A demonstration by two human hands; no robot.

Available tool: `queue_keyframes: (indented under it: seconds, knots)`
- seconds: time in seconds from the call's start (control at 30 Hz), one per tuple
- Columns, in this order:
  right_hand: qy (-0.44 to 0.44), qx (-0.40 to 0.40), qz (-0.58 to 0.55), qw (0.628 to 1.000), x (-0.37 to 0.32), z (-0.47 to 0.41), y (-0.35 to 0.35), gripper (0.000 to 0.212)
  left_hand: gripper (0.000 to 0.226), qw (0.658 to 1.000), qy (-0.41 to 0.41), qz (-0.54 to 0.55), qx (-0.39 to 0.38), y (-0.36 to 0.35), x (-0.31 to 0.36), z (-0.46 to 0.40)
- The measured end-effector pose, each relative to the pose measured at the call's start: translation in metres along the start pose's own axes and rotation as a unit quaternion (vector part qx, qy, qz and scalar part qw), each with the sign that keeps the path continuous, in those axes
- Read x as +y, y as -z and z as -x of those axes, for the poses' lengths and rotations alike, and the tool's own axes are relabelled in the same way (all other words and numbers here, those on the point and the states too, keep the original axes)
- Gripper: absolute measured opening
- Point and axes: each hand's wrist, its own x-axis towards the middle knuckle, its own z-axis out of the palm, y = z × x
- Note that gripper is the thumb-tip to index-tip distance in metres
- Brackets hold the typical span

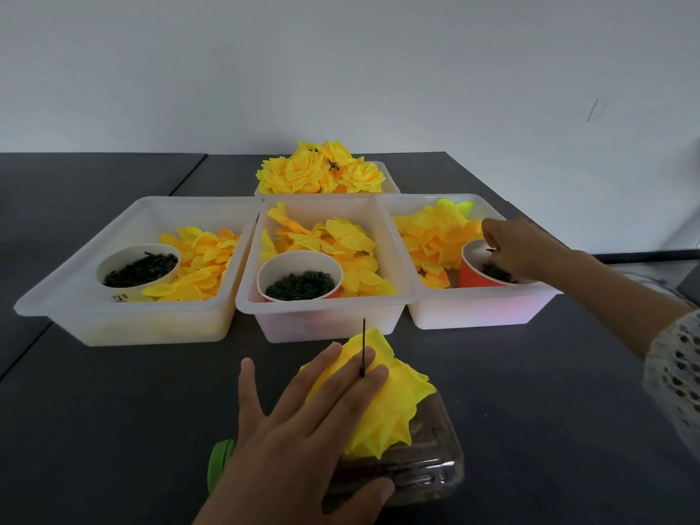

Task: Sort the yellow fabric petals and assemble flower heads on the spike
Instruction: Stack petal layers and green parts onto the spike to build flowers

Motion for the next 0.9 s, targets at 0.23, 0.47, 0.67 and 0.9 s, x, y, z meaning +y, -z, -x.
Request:
queue_keyframes:
  seconds: [0.23, 0.47, 0.67, 0.9]
  knots:
    - [-0.003, -0.012, -0.058, 0.998, -0.005, -0.001, -0.009, 0.004, 0.071, 0.994, -0.011, 0.02, 0.103, -0.011, 0.0, 0.001]
    - [-0.021, 0.134, 0.02, 0.991, -0.038, 0.014, 0.034, 0.014, 0.07, 0.991, -0.01, 0.037, 0.132, -0.016, 0.0, 0.0]
    - [0.234, 0.186, -0.27, 0.915, -0.16, 0.106, 0.078, 0.01, 0.068, 0.991, 0.0, 0.055, 0.125, -0.017, 0.001, 0.0]
    - [0.341, 0.211, -0.202, 0.893, -0.199, 0.154, 0.081, 0.005, 0.066, 0.991, 0.014, 0.08, 0.11, -0.016, 0.001, 0.003]
